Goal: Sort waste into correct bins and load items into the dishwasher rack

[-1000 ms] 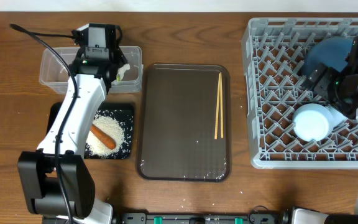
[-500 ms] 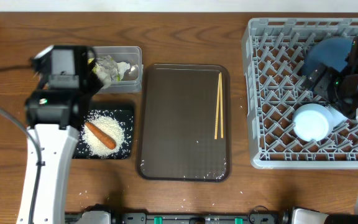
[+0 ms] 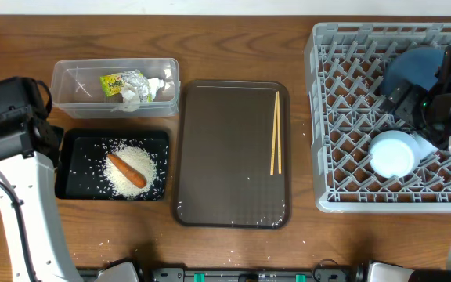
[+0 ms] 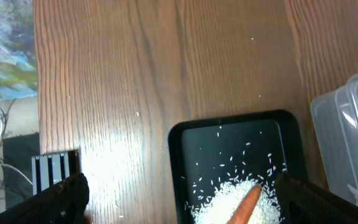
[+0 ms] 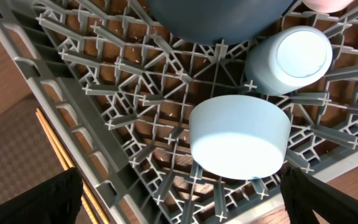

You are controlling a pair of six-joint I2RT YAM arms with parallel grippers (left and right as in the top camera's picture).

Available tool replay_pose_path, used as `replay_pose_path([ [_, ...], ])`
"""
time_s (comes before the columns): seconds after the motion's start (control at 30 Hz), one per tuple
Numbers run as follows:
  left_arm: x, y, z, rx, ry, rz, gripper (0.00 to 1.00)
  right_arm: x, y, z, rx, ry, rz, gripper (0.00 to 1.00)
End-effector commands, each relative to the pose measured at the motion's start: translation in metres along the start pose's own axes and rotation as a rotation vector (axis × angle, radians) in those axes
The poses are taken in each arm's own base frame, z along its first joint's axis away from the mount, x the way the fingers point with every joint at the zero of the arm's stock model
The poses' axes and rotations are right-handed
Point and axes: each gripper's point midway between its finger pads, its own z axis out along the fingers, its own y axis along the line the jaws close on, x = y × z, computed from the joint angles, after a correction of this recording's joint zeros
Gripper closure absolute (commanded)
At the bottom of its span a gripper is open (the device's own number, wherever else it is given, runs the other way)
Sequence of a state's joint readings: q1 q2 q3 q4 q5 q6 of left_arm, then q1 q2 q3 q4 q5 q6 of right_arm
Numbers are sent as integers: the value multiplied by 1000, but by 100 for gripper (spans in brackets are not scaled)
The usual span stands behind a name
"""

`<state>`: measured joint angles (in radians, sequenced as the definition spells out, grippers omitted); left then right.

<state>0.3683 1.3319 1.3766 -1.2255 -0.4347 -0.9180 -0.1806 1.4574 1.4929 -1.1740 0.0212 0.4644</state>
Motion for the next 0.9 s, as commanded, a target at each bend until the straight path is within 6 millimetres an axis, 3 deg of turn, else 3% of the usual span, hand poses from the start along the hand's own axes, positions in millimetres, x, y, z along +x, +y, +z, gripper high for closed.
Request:
replay_pose_path([
  [0.0, -4, 4, 1, -20, -16, -25, 2, -1, -1, -1, 1, -3, 18, 1],
  [0.1, -4, 4, 1, -20, -16, -25, 2, 0, 2, -1, -18, 4, 38, 1],
  [0.23, -4, 4, 1, -20, -16, -25, 2, 12, 30, -4, -171, 91, 174, 1],
  [0.33, -4, 4, 1, -20, -16, -25, 2, 47, 70, -23, -409, 309, 202, 1],
  [0.43, -4, 4, 1, -20, -16, -25, 2, 63, 105, -50, -632, 454, 205, 1],
  [0.53, -4, 4, 1, -20, -16, -25, 2, 73, 140, -73, -818, 454, 31, 1],
  [0.63, -4, 4, 1, -20, -16, -25, 2, 92, 152, -69, -723, 405, -87, 1],
  [0.73, -4, 4, 1, -19, -16, -26, 2, 113, 156, -52, -485, 303, -153, 1],
  [0.87, -4, 4, 1, -20, -16, -25, 2, 147, 172, -42, -297, 162, -271, 1],
])
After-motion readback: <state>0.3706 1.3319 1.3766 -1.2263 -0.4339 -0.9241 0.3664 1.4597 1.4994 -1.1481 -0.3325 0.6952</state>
